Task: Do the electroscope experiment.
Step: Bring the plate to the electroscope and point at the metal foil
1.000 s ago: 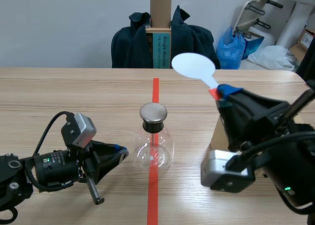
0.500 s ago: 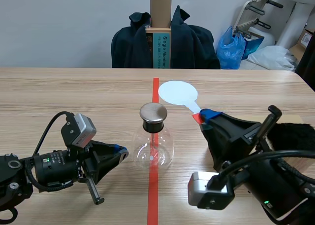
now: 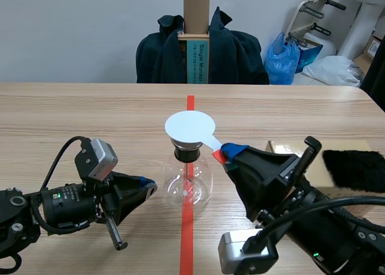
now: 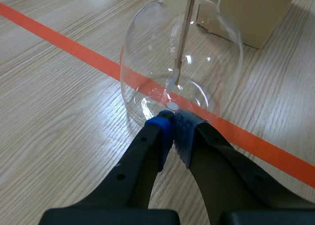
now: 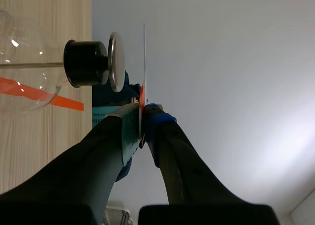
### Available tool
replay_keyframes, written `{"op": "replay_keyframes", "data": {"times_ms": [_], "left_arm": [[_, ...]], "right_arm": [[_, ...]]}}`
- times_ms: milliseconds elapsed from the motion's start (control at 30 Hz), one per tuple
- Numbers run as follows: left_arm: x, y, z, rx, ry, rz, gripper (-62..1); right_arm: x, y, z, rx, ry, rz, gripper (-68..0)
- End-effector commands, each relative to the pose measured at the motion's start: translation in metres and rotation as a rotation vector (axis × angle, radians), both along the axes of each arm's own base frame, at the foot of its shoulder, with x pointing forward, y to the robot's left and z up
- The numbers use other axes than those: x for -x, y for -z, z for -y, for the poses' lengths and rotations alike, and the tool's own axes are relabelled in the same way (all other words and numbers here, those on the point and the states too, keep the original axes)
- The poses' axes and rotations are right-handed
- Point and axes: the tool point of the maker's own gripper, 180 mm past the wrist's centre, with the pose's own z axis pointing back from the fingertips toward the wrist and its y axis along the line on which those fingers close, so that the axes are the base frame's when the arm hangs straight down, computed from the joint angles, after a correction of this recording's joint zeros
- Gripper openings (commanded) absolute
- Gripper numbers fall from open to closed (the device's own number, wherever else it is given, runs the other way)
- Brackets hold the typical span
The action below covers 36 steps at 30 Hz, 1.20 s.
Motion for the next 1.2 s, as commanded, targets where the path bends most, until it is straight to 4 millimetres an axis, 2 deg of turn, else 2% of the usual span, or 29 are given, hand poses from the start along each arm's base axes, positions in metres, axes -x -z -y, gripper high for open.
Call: {"op": "replay_keyframes", "data": {"times_ms": [0, 333, 633, 1167], "left_arm": [[-0.007, -0.012, 0.003, 0.036, -0.009, 0.028, -58.2], [-0.007, -0.012, 0.003, 0.036, -0.009, 0.029, -58.2], [-0.007, -0.012, 0.003, 0.036, -0.009, 0.029, -58.2], [-0.007, -0.012, 0.003, 0.037, -0.008, 0.029, -58.2]], "right_arm": [[-0.001, -0.007, -0.003, -0.003, -0.024, 0.022, -66.7], [0.004, -0.006, -0.007, 0.007, -0.057, 0.026, -66.7], [0.000, -0.006, -0.004, 0.007, -0.032, 0.026, -66.7], [-0.036, -0.007, 0.039, -0.006, 0.280, 0.015, -66.7]]}}
